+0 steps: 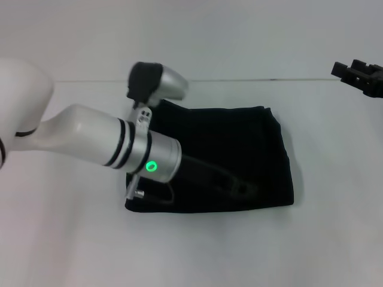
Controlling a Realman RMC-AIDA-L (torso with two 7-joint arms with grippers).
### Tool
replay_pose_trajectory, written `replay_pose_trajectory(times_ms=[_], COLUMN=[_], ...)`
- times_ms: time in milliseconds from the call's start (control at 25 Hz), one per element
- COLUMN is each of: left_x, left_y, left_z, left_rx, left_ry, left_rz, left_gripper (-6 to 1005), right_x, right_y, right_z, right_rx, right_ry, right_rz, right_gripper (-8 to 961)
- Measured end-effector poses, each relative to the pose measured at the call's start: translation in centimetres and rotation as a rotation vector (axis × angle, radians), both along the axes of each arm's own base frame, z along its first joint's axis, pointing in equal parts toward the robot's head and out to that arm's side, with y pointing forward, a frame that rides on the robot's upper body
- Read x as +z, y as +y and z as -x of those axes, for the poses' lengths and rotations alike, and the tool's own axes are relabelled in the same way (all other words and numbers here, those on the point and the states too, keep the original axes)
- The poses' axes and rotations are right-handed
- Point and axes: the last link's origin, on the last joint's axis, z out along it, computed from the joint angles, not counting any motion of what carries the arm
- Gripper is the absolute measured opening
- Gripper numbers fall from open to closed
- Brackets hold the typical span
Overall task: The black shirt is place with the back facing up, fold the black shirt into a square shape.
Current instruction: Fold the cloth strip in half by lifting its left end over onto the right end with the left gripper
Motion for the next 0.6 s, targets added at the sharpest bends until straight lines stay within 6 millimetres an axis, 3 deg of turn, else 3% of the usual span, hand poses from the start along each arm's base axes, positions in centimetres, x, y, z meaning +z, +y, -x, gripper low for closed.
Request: replay_pose_trajectory(times_ms=[120, 280, 320, 440, 480, 600], left_x=[-0.4, 0.6, 3.2, 6.6, 8.9, 12.1], left_y=[-0.4, -0.2, 0.1, 0.3, 0.6, 1.2], left_z=[-0.4, -0.9, -1.4, -1.3, -0.6, 1.5], left_rx=[-0.039, -0.037, -0.01, 0.035, 0.079, 0.243], left_ry=[0.021, 0.014, -0.067, -0.209, -0.303, -0.418], left_rz=[0.026, 0.036, 0.019, -0.036, -0.091, -0.146], left_gripper=[165, 359, 407, 515, 550, 647], right_x=[-0.2, -0.1, 0.0, 0.4, 0.5, 0.8], right_y=[0.3, 0.6, 0.6, 0.8, 0.8, 1.1], right_z=[0.0, 0.0, -0.1, -0.1, -0.1, 0.1], right_rx=[-0.023, -0.053, -0.062, -0.087, -0.098, -0.146], right_ry=[-0.011, -0.015, -0.012, -0.002, 0.001, 0.01], right_rz=[0.026, 0.066, 0.074, 0.096, 0.109, 0.182], right_gripper=[520, 513, 512, 507, 505, 500])
